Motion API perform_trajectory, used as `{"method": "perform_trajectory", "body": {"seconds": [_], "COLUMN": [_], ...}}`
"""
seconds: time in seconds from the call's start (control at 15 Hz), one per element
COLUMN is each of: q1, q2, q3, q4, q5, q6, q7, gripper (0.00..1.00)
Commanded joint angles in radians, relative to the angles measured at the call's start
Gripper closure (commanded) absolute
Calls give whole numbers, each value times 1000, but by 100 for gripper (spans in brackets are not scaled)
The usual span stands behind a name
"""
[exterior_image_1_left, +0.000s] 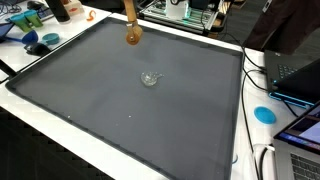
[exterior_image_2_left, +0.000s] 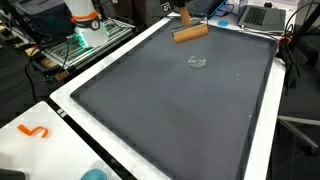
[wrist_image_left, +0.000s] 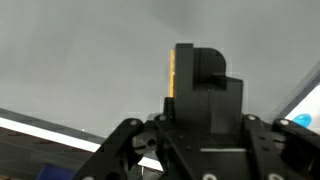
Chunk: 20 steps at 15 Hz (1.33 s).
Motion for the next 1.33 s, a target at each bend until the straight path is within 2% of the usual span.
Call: {"method": "perform_trajectory", "body": {"seconds": [0.0, 1.27], "q1": [14, 81], "q2": [-47, -79], "q3": [-15, 12], "q4": [-45, -88], "q5": [23, -5], "q6": [18, 1], "q7": [-29, -14], "gripper": [76, 76]}}
